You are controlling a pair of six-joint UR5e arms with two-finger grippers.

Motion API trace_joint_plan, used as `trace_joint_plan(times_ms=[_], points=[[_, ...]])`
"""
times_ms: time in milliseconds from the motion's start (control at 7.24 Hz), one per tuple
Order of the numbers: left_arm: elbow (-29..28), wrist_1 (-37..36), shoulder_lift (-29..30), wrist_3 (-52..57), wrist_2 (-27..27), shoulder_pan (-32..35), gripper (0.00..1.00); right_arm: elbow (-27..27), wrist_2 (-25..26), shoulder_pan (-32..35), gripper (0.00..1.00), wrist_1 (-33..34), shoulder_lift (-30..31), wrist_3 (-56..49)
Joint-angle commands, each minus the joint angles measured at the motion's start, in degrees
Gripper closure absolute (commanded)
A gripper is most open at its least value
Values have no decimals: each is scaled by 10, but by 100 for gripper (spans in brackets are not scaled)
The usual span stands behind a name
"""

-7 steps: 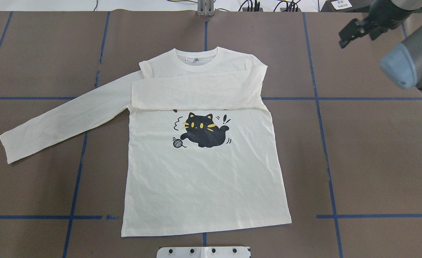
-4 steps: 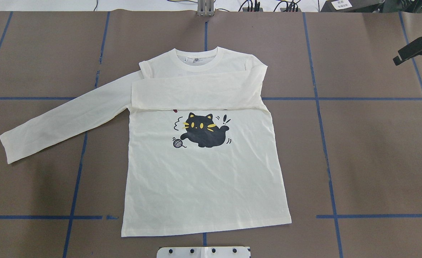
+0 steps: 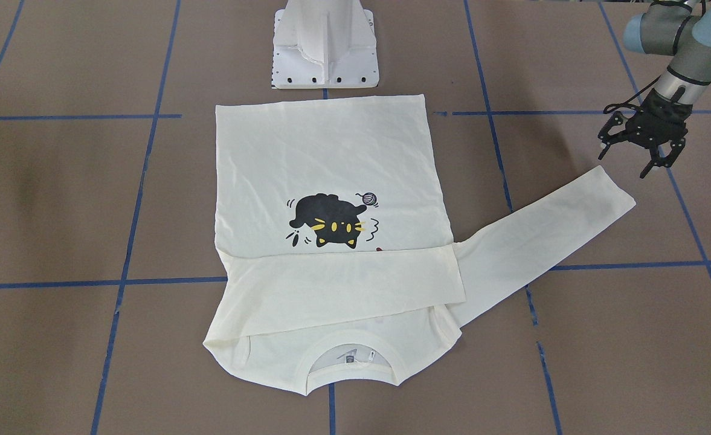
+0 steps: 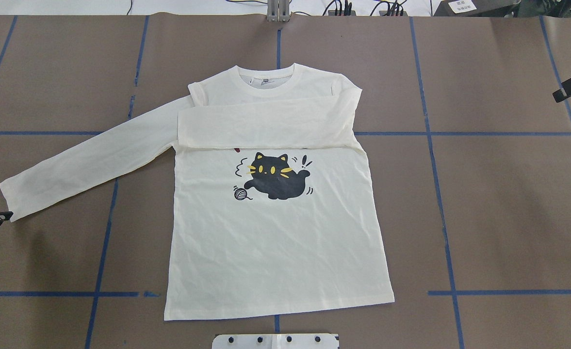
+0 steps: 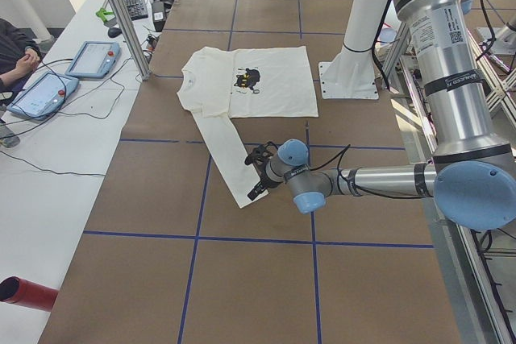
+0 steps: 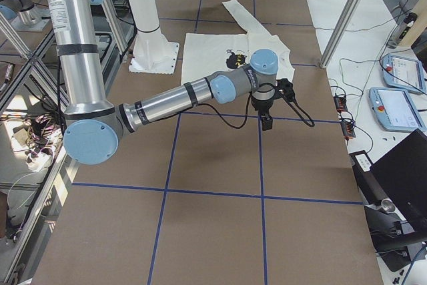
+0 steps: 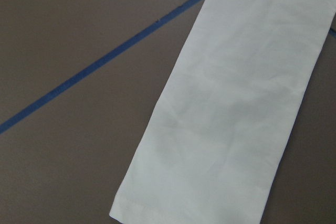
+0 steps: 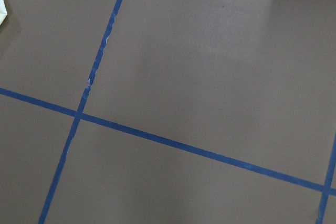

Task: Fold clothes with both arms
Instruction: 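Reach the left gripper to the other sleeve cuff and grasp it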

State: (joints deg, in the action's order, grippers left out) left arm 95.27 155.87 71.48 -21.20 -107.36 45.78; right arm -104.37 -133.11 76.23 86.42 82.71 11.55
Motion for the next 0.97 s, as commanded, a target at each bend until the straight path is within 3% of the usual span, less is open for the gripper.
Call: trace_joint_plan(times_ms=[0,828], points=[[-3,0,-1,-2,16,-24,15,-1,0,1,0,0,2,1],[-28,-3,9,0,29,-41,26,0,1,1,0,0,1,0]])
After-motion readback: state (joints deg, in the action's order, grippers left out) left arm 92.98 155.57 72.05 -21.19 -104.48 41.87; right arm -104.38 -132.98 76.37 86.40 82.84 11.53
